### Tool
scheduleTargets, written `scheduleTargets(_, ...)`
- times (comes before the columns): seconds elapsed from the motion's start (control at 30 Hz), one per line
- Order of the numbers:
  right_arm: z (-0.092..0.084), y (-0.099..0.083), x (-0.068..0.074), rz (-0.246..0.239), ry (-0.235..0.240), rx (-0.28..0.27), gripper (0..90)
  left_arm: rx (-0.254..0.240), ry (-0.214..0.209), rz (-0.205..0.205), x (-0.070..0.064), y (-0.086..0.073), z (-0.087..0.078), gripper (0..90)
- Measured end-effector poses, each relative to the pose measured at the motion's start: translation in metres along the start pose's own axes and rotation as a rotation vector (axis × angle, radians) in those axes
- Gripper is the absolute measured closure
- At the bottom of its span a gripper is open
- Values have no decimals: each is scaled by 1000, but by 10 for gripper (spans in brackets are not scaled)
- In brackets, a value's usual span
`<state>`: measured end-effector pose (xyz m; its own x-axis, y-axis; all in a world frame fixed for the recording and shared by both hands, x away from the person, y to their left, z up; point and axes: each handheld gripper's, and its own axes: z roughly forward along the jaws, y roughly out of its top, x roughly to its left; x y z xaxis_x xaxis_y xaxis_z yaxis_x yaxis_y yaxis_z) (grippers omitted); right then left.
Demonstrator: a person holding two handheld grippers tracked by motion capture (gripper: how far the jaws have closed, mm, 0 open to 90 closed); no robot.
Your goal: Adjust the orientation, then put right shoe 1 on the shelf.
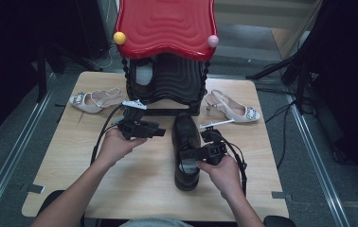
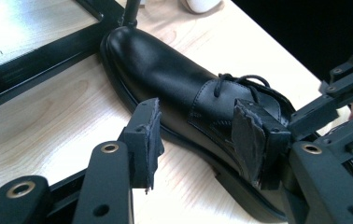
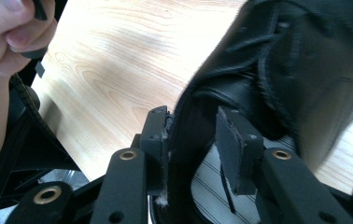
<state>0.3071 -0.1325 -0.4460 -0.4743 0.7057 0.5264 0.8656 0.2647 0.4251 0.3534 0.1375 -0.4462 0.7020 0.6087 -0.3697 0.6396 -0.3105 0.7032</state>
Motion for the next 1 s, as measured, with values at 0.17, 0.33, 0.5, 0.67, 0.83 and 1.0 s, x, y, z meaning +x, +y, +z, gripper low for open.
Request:
scheduleTargets(0.17, 13, 0, 6, -4, -7, 31, 633, -13, -8, 18, -3, 8, -7, 535)
scheduleTargets(0.33, 27, 3, 7, -3, -29, 64, 630, -8, -5, 29, -6, 18, -14, 554)
scheduleTargets(0.5, 39, 5, 6, -6, -32, 92, 617, -16, 2, 50, -9, 28, -24, 560)
scheduleTargets(0.67, 51, 3, 7, -3, -49, 125, 597, -41, -3, 48, -10, 40, -35, 564)
scheduleTargets(0.83, 55, 5, 12, 5, -101, 143, 598, -58, -6, 43, -9, 52, -43, 579)
scheduleTargets(1.0, 57, 4, 12, 0, -124, 142, 622, -74, 5, 60, -9, 64, -53, 591)
